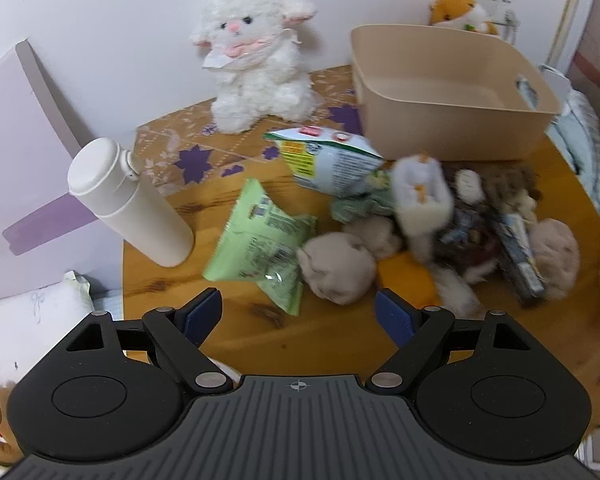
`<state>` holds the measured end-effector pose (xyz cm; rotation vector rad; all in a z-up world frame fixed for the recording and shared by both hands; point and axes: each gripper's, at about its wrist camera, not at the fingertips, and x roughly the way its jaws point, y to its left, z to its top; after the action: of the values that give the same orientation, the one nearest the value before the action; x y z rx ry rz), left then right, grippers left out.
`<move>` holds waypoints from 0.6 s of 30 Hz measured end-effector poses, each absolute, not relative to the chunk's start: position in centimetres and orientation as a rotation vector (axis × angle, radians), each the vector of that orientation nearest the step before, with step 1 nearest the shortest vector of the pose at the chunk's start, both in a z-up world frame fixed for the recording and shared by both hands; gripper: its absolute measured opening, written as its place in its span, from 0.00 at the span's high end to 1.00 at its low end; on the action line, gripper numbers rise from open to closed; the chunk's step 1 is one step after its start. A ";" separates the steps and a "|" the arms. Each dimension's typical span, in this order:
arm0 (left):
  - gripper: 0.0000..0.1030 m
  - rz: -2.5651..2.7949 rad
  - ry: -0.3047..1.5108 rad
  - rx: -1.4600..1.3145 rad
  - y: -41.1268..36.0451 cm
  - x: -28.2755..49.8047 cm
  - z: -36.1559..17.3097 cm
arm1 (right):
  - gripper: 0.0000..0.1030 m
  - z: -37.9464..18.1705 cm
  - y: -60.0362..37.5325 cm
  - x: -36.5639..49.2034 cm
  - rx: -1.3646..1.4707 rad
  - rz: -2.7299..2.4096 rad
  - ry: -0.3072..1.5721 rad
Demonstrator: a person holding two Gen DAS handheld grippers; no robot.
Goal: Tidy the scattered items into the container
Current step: 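Grasp the green snack bag with left tool while right tool grasps beige fuzzy hat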
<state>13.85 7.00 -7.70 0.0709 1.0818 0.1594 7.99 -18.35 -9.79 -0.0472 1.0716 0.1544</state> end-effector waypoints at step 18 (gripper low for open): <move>0.17 0.079 1.077 0.082 14.1 19.2 -14.3 | 0.00 -15.6 -19.5 15.0 -0.126 0.175 1.090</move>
<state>19.18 14.07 -14.32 0.0820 1.0768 0.0794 14.98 -19.50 -15.59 -0.1264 1.0899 0.1755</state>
